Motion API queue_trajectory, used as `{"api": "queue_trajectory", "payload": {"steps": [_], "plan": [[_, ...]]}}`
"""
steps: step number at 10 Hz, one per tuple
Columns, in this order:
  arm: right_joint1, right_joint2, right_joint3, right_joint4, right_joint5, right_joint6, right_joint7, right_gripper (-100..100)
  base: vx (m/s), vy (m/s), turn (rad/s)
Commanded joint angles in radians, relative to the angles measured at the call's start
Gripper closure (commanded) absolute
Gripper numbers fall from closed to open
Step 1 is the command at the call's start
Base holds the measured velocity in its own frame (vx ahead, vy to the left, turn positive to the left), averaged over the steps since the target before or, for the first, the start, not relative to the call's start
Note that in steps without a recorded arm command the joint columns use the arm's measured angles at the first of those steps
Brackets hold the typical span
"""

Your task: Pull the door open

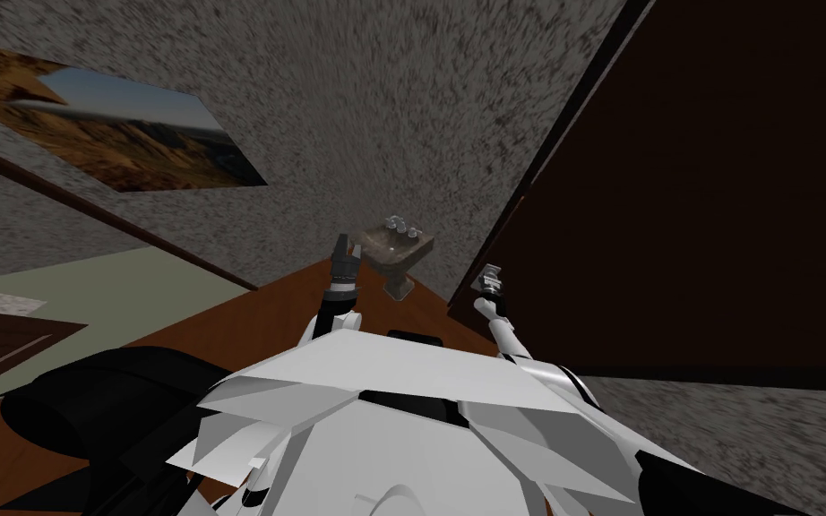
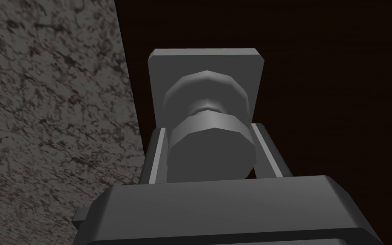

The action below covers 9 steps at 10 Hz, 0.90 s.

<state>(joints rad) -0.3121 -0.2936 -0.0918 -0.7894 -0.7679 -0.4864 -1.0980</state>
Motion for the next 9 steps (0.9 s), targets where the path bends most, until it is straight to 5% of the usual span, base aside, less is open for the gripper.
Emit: {"api": "queue_trajectory", "payload": {"steps": [1,9], "plan": [[0.004,-0.002,0.018,-0.001,0.002,0.003,-0.02,100,-0.24,-0.05,0.123],[0.033,-0.046,0.108,-0.045,0.01,0.023,-0.131,100,-0.227,-0.053,0.133]]}}
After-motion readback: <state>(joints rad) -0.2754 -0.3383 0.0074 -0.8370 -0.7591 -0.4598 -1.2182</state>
